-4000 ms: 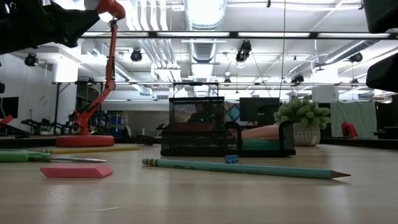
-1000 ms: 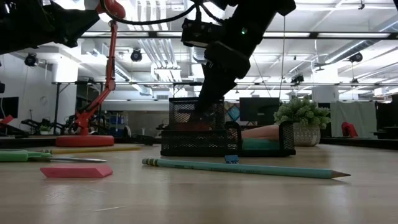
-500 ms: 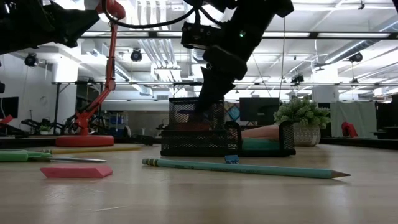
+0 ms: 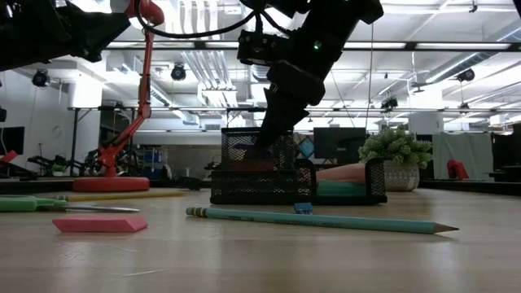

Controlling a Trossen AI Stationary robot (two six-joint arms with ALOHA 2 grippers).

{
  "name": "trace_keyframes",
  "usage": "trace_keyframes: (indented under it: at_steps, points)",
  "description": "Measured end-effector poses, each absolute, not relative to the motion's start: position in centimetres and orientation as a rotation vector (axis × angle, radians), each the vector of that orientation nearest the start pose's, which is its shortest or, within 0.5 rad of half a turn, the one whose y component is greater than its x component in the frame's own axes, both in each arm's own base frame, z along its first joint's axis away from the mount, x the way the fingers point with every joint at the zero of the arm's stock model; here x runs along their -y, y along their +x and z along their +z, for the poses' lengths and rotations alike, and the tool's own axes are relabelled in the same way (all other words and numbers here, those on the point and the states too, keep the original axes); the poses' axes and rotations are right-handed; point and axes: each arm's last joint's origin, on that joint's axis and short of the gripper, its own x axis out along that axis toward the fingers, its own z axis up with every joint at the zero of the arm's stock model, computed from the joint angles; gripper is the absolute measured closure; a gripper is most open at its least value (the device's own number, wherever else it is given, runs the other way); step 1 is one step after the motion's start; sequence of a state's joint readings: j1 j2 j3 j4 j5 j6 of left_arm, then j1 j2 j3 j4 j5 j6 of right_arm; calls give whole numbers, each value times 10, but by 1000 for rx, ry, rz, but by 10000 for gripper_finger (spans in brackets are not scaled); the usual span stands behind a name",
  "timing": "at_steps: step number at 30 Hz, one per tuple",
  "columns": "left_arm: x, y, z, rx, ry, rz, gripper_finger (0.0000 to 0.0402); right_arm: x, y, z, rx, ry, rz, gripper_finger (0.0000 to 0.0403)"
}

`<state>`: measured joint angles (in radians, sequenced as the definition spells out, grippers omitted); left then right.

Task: Pick and place office supplies into organizer
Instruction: Put the blue eraser into the black desk organizer, then put the light blue pencil into the black desk organizer

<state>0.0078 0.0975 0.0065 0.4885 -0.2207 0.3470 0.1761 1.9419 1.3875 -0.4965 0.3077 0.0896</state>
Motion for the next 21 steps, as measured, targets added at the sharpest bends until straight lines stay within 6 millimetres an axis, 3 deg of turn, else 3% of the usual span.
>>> trace_keyframes:
  at_steps: [10,21]
  points:
    - [-7,95,204,353,299,292,313,-62,398,189,-1011,-167,-165,261]
    - [-7,95,204,353,299,292,313,-63,403,198,-979,-151,-174,257]
